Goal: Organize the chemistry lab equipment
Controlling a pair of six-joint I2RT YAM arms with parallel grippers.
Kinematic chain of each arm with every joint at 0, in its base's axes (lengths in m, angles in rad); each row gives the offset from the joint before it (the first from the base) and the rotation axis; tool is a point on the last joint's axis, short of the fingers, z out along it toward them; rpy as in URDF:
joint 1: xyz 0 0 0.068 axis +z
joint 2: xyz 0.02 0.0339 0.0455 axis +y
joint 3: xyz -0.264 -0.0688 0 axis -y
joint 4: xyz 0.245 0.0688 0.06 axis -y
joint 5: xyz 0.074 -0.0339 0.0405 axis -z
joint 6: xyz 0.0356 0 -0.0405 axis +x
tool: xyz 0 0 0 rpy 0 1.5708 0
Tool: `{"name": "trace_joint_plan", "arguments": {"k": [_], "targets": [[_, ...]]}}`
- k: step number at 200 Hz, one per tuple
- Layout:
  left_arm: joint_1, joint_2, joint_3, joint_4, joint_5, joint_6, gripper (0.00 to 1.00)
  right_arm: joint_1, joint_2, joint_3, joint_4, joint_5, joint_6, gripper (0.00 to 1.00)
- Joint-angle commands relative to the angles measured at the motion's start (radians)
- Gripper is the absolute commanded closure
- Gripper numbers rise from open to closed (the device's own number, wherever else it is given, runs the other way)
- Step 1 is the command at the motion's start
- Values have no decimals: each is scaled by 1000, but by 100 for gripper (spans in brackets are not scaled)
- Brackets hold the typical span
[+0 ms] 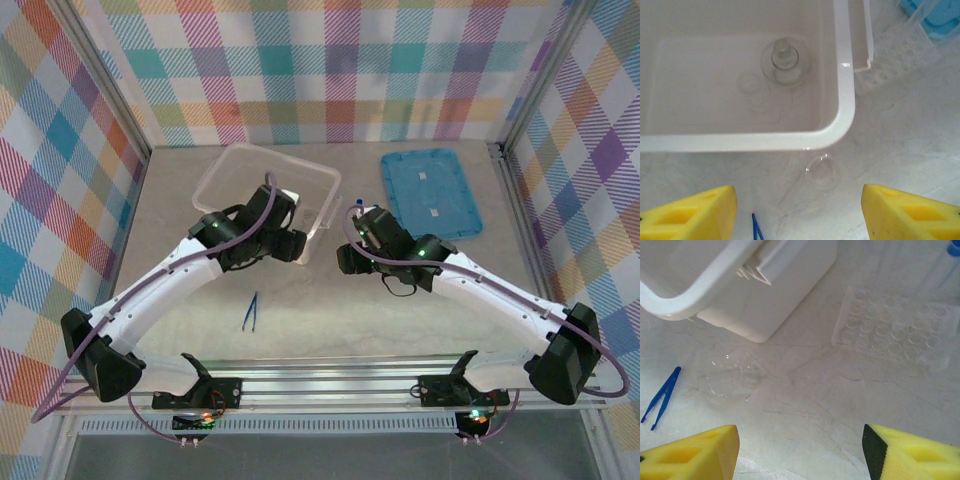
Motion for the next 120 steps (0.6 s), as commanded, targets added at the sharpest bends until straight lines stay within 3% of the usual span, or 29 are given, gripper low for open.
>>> {"name": "trace_joint_plan", "arguments": {"k": [1,69,120], "targets": [[-30,-43,-76,-5,-29,-48,34,-2,26,47,10,-30,-66,32],[-124,-61,-277,101,-64,-124,34,0,57,76,-15,-64,-133,27],[-137,17,-368,239,-52,-146,33,0,42,56,-32,-61,-122,24]]}}
